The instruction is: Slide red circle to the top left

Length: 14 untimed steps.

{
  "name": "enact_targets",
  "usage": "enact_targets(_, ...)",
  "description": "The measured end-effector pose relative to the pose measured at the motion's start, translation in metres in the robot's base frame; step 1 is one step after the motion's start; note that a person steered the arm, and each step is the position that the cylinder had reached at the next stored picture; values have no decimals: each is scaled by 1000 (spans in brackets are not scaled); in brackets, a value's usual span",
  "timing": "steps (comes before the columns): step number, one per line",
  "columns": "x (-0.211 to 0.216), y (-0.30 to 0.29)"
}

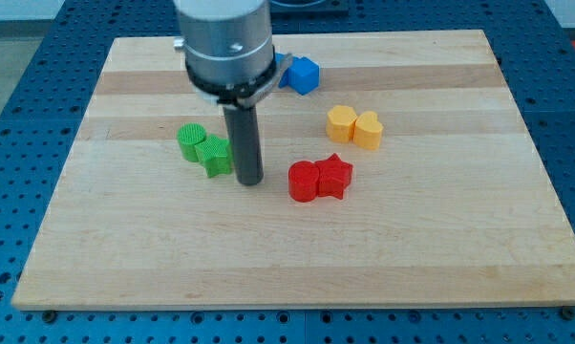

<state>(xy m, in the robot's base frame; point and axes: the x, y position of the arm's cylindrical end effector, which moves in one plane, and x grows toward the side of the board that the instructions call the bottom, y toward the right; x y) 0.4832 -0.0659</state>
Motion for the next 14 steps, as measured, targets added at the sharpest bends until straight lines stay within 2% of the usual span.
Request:
enact_targets(1,43,1)
enact_targets(2,58,30)
enact_targets(4,54,77)
enact_targets(7,-20,76)
enact_targets(10,-73,2)
enact_targets(12,-79,-52)
enact_targets(14,-117,-71)
